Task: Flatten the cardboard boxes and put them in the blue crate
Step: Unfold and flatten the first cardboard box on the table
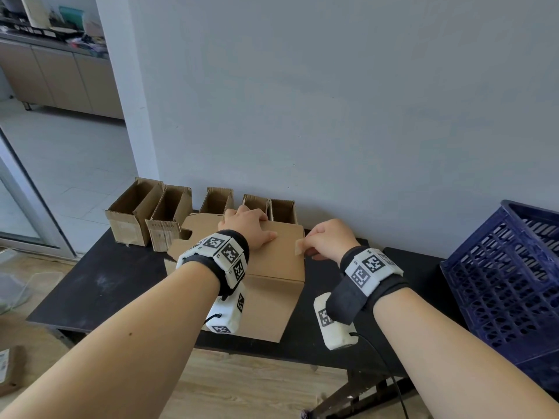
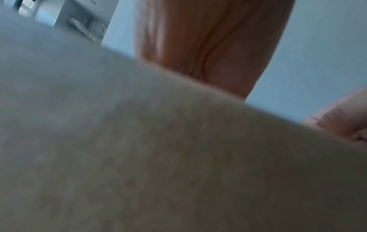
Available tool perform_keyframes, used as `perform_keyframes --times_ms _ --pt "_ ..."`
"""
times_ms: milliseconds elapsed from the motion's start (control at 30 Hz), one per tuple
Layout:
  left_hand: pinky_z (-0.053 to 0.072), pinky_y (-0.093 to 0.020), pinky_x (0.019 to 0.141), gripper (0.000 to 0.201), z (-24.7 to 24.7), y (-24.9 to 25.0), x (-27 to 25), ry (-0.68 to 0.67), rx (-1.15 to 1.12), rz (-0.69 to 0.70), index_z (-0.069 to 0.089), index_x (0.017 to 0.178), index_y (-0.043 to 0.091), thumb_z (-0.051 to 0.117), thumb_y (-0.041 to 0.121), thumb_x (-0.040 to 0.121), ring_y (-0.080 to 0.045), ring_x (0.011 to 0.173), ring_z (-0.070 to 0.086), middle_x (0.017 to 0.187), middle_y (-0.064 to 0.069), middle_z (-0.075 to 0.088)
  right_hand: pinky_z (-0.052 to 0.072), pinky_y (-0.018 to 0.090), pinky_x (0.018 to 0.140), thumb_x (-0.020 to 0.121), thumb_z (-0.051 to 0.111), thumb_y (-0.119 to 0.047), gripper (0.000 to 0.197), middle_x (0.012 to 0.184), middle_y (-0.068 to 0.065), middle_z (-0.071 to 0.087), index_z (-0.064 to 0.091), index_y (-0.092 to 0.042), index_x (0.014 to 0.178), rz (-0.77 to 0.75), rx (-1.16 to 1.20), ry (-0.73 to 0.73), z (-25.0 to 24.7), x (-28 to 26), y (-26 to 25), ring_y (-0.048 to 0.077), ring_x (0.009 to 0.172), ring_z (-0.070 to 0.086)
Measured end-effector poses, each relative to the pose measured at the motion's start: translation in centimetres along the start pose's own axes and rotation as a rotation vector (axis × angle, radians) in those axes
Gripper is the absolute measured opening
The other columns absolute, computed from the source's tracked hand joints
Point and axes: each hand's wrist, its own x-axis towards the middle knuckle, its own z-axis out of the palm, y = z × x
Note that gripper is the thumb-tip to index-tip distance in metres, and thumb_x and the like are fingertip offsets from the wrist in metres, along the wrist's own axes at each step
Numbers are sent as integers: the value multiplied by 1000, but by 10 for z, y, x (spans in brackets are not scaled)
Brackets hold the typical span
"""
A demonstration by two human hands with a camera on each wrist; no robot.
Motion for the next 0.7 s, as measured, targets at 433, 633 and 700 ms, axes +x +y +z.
perform_keyframes --times_ms 433,633,700 --pt "27 -47 109 54 1 1 2 -6 9 -6 43 137 31 56 51 88 -31 133 29 140 -6 38 59 30 74 81 58 15 13 95 21 69 62 5 88 205 650 -159 -11 0 14 26 83 68" --pt "28 -47 109 54 0 3 3 -5 14 -19 43 137 31 55 51 89 -32 133 28 140 -6 38 59 31 62 93 50 2 12 97 24 66 55 5 104 272 798 -126 -15 5 25 27 77 66" --pt "28 -46 110 53 1 2 4 -4 17 -23 43 137 31 54 52 89 -33 133 28 140 -6 39 59 30 59 97 47 -4 13 92 22 68 56 4 101 280 808 -130 -19 7 33 26 75 67"
